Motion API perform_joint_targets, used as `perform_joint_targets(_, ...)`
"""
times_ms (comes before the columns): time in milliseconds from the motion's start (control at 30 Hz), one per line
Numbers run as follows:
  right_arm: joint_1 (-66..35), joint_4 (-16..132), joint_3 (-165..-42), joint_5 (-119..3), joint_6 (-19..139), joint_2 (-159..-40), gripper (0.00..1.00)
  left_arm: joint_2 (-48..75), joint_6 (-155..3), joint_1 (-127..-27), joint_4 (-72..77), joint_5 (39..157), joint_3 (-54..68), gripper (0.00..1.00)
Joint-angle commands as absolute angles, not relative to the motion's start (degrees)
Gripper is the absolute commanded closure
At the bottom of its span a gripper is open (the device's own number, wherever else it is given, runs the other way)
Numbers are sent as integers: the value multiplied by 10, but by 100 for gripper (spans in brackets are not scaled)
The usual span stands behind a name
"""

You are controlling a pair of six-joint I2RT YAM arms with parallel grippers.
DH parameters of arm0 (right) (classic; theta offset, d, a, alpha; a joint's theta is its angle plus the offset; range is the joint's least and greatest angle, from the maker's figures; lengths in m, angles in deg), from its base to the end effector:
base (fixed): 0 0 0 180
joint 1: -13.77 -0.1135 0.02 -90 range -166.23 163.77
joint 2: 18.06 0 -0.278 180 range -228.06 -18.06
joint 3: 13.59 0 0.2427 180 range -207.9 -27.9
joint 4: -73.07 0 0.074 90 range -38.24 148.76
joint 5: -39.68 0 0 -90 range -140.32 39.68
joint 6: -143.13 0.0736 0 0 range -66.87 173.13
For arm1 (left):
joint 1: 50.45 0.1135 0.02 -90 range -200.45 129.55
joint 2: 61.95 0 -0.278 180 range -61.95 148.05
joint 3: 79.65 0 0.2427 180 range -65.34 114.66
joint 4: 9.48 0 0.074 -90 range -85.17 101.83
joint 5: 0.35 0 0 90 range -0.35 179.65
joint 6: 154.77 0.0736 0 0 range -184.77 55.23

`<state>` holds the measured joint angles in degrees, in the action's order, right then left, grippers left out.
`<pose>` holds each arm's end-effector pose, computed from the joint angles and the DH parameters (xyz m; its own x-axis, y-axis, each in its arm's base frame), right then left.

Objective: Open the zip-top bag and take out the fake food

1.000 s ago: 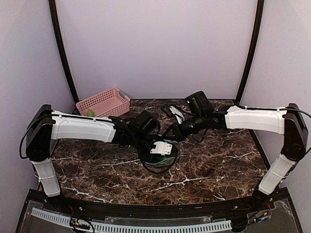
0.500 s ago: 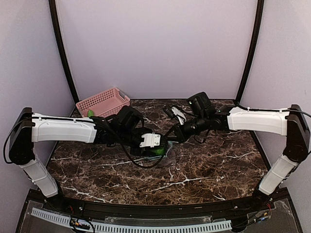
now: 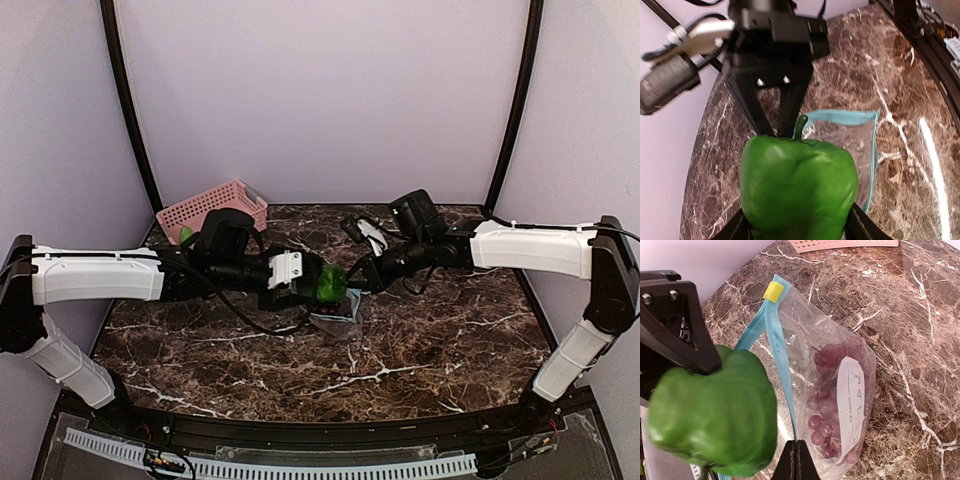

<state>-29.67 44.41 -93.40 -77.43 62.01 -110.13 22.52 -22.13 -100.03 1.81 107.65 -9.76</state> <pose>0.2475 0.2806 0.2484 -0.6030 -0.3818 -0.7005 -0.7783 0.4742 0.4116 0.2146 -0.2870 0.2663 0.4045 0.5187 -0.7532 0.8569 0.0729 0.5103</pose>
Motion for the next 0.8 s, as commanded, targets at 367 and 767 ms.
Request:
perform_joint_targets(367,-294,446,-927,-783,619,-1091,100,180,-576,-870,-305,1162,-115,56)
perform_joint_targets(767,-294,452,-924,-793,616,-1089,100,263,-684,-657,-151,930,9,55)
